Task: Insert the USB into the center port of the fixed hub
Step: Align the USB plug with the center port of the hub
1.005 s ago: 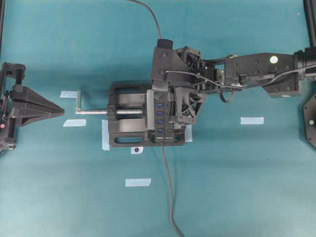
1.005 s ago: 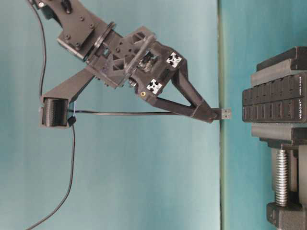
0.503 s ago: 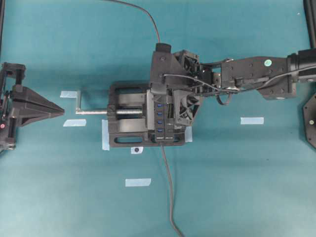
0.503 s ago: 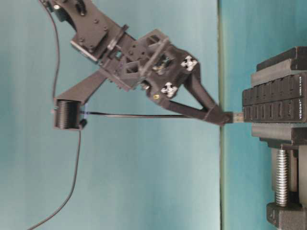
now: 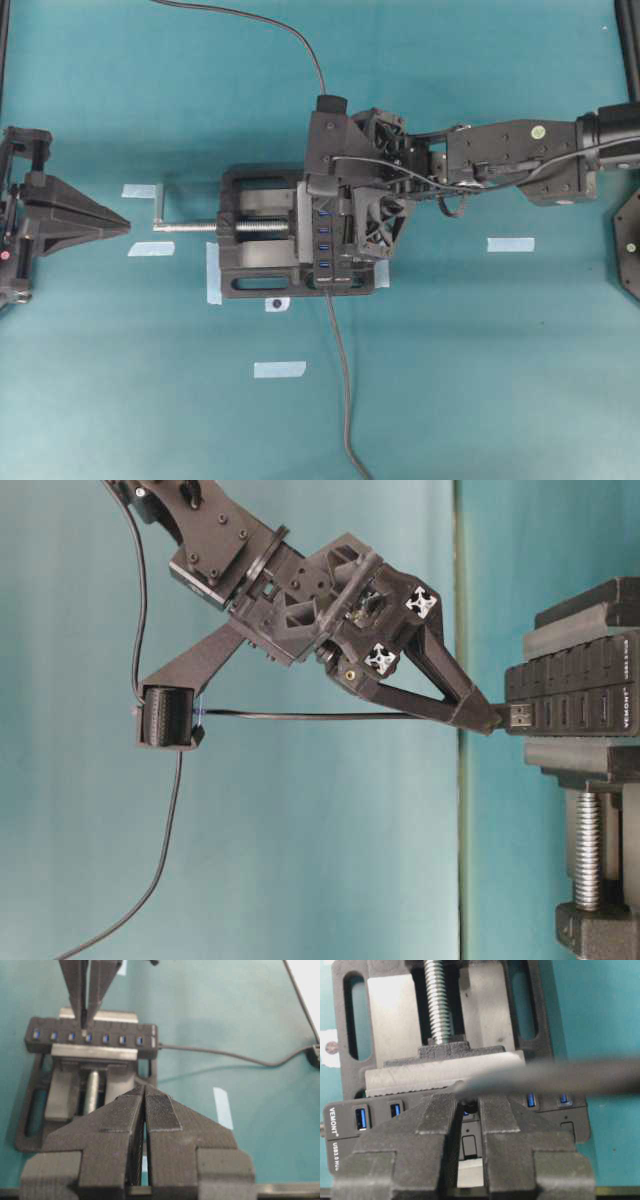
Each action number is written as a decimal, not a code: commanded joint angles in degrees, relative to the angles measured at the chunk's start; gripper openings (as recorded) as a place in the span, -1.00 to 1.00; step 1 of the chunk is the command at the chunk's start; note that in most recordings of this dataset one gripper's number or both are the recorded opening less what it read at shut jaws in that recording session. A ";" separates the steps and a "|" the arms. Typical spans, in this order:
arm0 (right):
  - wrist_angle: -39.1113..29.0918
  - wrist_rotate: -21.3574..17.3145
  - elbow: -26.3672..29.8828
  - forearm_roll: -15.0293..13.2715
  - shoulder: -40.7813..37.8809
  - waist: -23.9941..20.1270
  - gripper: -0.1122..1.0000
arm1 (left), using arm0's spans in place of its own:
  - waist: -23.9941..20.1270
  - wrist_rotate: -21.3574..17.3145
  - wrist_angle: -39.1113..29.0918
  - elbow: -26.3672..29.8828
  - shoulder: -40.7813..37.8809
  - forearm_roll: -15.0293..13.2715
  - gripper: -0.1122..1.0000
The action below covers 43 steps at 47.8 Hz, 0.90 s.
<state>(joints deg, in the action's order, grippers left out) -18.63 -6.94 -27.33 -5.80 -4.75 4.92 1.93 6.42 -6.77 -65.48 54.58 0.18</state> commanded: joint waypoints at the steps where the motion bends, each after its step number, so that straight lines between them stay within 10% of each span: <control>1: 0.62 -0.35 0.44 0.26 0.62 -0.35 -0.63 | 0.00 0.09 0.35 1.23 -0.26 0.18 -0.80; 43: 0.88 -0.35 -0.35 0.35 0.09 -0.79 -0.63 | 0.00 0.09 0.35 1.14 -0.26 0.18 -0.80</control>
<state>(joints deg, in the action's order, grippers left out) -18.11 -6.94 -27.95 -5.45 -5.36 4.31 1.93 6.42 -6.86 -65.48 54.58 0.26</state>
